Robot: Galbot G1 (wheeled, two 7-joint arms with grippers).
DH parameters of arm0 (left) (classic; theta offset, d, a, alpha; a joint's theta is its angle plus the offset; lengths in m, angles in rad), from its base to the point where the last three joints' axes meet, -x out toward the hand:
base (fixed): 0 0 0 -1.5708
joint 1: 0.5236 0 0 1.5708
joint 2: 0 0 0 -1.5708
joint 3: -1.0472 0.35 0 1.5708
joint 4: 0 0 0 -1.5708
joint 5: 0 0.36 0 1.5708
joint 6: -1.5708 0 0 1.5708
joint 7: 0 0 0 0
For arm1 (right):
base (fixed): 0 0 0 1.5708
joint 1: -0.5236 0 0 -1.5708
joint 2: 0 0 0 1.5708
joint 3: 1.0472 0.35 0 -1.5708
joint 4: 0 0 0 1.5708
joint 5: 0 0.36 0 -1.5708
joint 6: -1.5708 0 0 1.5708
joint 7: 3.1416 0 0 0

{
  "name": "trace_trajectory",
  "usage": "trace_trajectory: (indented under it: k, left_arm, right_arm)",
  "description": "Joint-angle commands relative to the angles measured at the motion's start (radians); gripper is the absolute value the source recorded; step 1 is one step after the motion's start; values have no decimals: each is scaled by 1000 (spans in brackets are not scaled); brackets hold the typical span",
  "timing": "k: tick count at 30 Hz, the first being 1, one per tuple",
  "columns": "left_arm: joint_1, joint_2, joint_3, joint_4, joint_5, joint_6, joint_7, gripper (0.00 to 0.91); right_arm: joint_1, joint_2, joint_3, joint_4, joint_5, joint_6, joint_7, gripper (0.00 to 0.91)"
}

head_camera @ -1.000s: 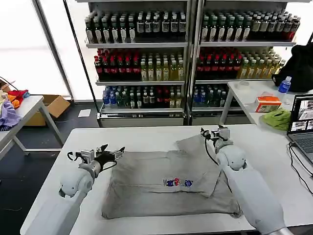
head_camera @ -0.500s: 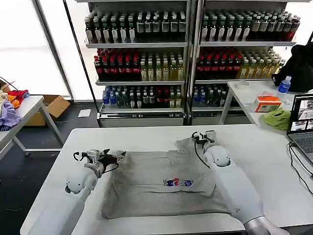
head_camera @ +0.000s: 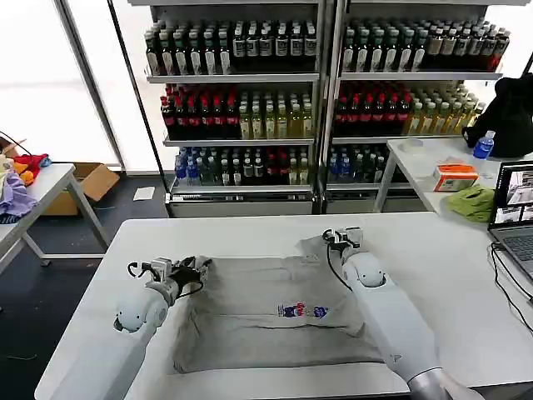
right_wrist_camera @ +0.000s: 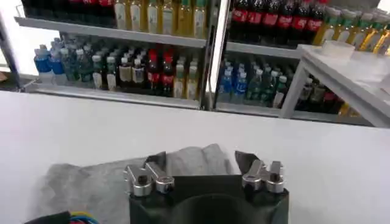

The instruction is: Fold and organize the clothes.

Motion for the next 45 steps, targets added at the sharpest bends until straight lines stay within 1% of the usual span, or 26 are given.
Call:
trace_trajectory:
  k: [1, 9, 17, 23, 26, 29, 34, 39, 42, 45]
  left_arm:
    - [20, -5, 2, 4, 2, 6, -1, 0]
    - [50, -15, -13, -28, 0, -1, 6, 0]
    - [55, -14, -43, -73, -1, -44, -2, 0]
    - [78, -1, -88, -168, -4, -98, -24, 0]
    - [109, 11, -112, -228, -5, -117, -25, 0]
    - [145, 17, -127, -284, -4, -123, -22, 0]
    - [187, 15, -140, -327, 4, -125, -18, 0]
    - [230, 18, -151, -357, 12, -122, -16, 0]
    - [259, 20, -160, -361, 21, -127, -12, 0]
    - [289, 22, -177, -368, 32, -129, -10, 0]
  right_arm:
    - [-36, 8, -2, 28, -1, -9, 4, 0]
    - [-82, -4, 9, 102, 2, -20, 17, 0]
    - [-144, -22, 45, 249, 4, -8, 20, 0]
    - [-167, -33, 71, 374, 5, 11, 27, 0]
    - [-175, -36, 79, 451, -11, 19, 36, 0]
    - [-188, -46, 82, 511, -11, 15, 44, 0]
    - [-220, -65, 85, 580, -12, 3, 56, 0]
    - [-298, -78, 117, 664, -13, -7, 63, 0]
    - [-373, -82, 133, 709, -21, -9, 68, 0]
    - [-443, -77, 174, 755, -13, -16, 82, 0]
